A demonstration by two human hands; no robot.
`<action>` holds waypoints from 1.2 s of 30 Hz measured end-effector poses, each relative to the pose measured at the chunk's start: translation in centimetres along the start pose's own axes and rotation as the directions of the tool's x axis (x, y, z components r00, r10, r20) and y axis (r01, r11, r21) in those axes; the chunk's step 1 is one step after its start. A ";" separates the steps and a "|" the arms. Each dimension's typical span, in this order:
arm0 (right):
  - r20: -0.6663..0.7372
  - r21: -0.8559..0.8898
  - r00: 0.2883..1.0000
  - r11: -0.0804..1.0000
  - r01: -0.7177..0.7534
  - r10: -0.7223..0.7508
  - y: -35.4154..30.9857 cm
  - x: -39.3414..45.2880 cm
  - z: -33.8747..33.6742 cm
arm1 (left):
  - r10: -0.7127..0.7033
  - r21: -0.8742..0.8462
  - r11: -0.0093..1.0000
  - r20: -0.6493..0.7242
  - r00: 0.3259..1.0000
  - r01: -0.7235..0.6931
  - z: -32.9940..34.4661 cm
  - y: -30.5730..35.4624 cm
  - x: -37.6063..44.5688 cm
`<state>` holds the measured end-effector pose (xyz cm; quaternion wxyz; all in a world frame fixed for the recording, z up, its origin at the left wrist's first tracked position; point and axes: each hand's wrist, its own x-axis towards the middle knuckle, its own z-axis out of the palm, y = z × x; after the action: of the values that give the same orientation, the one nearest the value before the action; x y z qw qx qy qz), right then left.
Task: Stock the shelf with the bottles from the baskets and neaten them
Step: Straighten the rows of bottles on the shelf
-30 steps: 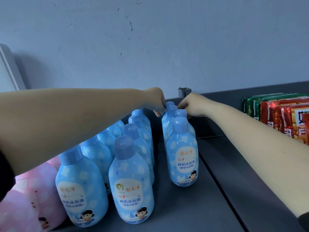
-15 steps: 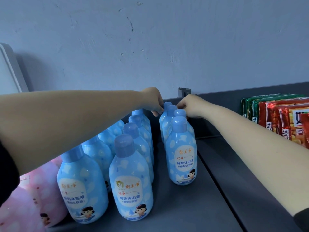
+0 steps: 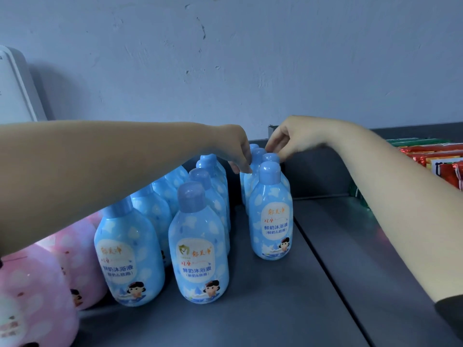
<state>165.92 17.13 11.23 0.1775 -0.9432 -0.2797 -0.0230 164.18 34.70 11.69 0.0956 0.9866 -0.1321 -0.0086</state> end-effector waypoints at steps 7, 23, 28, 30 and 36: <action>0.080 -0.143 0.997 0.990 -0.013 0.025 -0.2 0.5 1.5 | -0.025 -0.011 1.000 0.013 1.000 0.025 1.0 -0.1 -0.2; 0.007 -0.071 1.000 0.997 0.027 -0.027 -0.2 0.2 0.9 | -0.024 0.072 0.997 0.018 1.000 0.023 -0.1 0.0 -0.6; 0.051 -0.087 0.997 0.995 0.054 -0.050 -1.0 -1.9 -2.0 | 0.038 0.017 0.999 -0.043 0.998 -0.037 -1.8 1.1 -2.1; 0.154 -0.142 0.988 0.989 0.046 -0.024 -1.6 -2.5 -2.2 | 0.047 0.006 0.999 -0.033 0.998 -0.047 -1.8 1.2 -2.7; 0.306 -0.302 0.950 0.953 0.031 0.066 -2.5 -2.0 -0.8 | 0.030 0.044 0.998 0.074 0.997 -0.033 -0.3 1.0 -3.0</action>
<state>162.92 17.72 12.47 -0.0156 -0.9534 -0.2890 0.0853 161.05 34.62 12.13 0.0684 0.9853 -0.1513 -0.0402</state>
